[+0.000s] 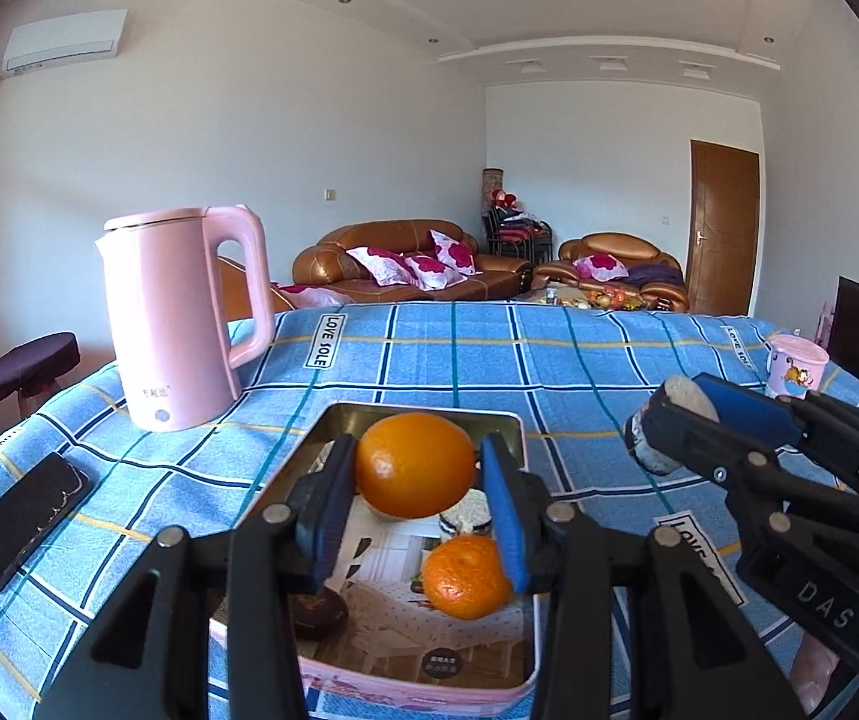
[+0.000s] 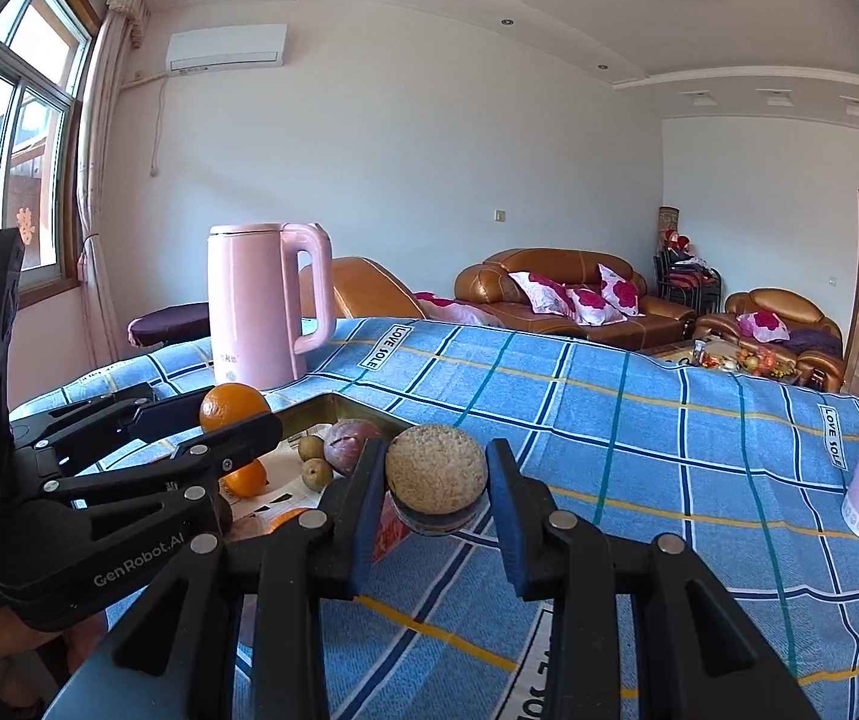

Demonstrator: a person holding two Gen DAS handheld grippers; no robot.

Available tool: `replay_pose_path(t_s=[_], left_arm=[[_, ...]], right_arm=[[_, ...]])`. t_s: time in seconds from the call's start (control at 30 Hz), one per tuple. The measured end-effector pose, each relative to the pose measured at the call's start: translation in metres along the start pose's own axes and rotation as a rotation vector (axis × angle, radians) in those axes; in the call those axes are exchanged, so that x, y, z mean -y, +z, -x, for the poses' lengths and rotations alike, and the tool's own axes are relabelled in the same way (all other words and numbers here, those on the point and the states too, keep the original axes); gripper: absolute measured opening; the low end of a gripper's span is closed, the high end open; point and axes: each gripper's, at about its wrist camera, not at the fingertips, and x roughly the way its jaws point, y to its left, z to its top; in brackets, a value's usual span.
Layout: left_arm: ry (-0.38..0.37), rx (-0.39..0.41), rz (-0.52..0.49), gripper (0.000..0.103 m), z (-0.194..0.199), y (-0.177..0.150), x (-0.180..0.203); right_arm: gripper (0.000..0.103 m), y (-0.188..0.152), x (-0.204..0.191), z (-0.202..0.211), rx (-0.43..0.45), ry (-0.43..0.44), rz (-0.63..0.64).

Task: Organize fruits
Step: 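Carry the orange and pastry over the tin box and lower them inside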

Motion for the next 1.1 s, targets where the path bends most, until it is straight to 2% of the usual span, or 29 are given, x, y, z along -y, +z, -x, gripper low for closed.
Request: replay_pose_path(t_s=[0.57, 1.1], left_arm=[[0.059, -0.034, 0.046, 0.043, -0.006, 0.000, -0.042], [0.078, -0.074, 0.063, 0.043, -0.019, -0.004, -0.062]], right_arm=[[0.036, 0.021, -0.046, -0.024, 0.002, 0.069, 0.067], [0.036, 0.022, -0.064, -0.047, -0.032, 0.106, 0.072]])
